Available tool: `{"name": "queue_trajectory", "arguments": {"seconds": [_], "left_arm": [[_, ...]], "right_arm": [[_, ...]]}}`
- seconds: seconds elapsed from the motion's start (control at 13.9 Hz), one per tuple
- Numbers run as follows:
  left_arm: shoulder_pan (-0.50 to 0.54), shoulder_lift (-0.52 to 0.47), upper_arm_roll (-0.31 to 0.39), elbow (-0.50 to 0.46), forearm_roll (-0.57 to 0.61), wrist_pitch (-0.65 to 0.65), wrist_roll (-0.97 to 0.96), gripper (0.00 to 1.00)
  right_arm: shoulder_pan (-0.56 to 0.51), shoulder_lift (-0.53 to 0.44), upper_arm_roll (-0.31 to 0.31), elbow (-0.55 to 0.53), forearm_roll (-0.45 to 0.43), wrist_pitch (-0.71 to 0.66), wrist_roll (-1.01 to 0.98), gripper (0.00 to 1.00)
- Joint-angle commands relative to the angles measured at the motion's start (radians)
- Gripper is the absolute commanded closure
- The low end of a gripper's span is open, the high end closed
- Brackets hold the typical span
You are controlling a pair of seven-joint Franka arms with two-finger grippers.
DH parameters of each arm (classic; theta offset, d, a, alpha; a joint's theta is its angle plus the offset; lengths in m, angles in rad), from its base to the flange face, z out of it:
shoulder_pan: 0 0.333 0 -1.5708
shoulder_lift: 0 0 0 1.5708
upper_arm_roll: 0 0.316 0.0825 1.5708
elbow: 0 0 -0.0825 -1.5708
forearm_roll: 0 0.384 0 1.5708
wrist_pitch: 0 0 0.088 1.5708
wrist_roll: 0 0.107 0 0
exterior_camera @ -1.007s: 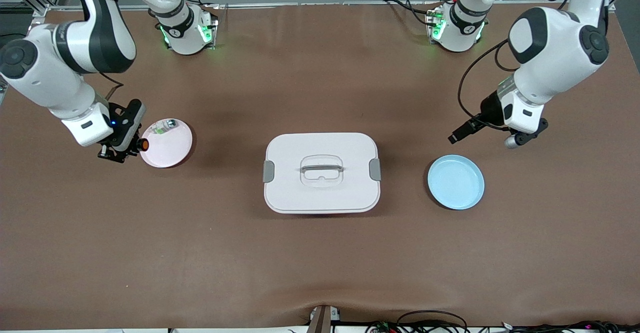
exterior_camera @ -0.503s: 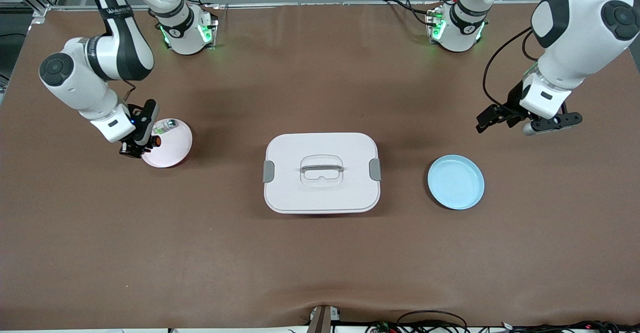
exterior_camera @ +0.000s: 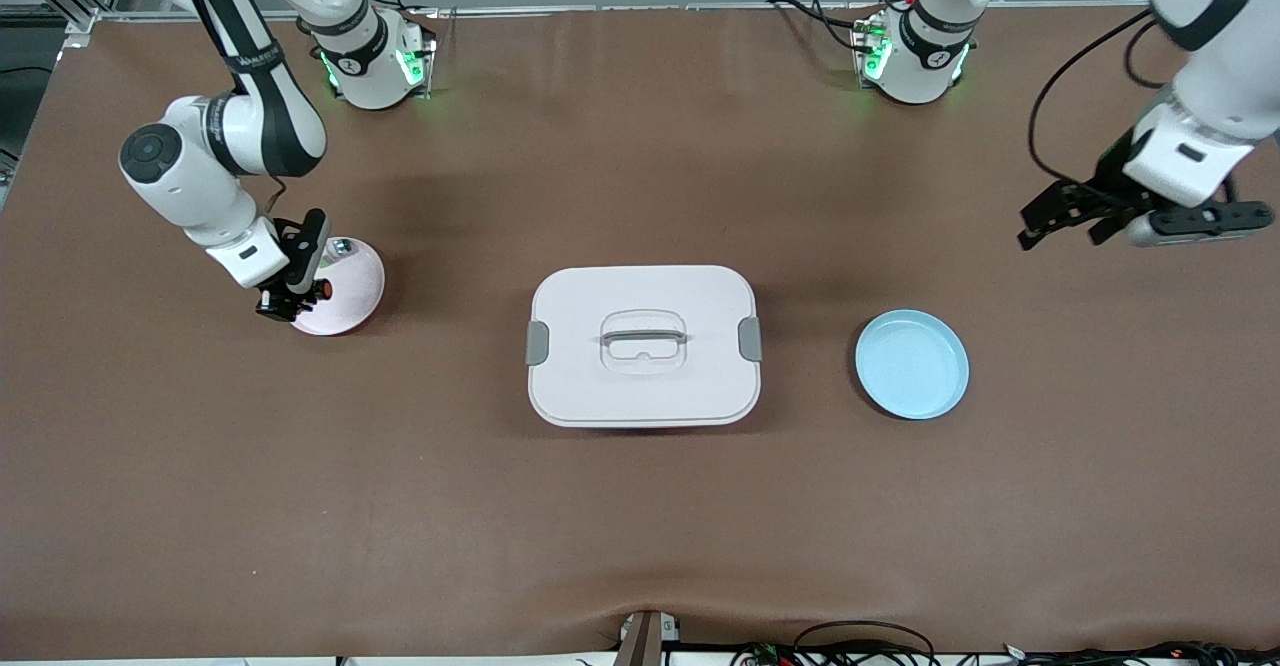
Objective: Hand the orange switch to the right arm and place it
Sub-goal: 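Lower the switch onto the pink plate and open the right gripper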
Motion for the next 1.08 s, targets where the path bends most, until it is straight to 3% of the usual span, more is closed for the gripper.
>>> {"name": "queue_trajectory", "arguments": {"seconds": [0.0, 0.14, 0.36, 0.65, 1.01], "left_arm": [[0.011, 0.119, -0.006, 0.229, 0.061, -0.170, 0.006, 0.00], [0.011, 0.189, -0.003, 0.358, 0.066, -0.239, 0.003, 0.00], [0.010, 0.262, -0.003, 0.525, 0.071, -0.343, -0.011, 0.00], [0.016, 0.276, -0.002, 0.539, 0.077, -0.348, -0.012, 0.00], [0.025, 0.277, -0.002, 0.541, 0.095, -0.343, -0.009, 0.00]], "right_arm": [[-0.055, 0.064, 0.013, -0.036, -0.018, 0.115, -0.046, 1.00], [-0.055, 0.085, 0.013, -0.091, -0.018, 0.221, -0.043, 1.00], [-0.072, 0.098, 0.013, -0.103, -0.016, 0.241, -0.042, 1.00], [-0.070, 0.121, 0.014, -0.103, -0.015, 0.253, -0.031, 1.00], [-0.070, 0.217, 0.014, -0.097, -0.010, 0.348, -0.025, 1.00]]}}
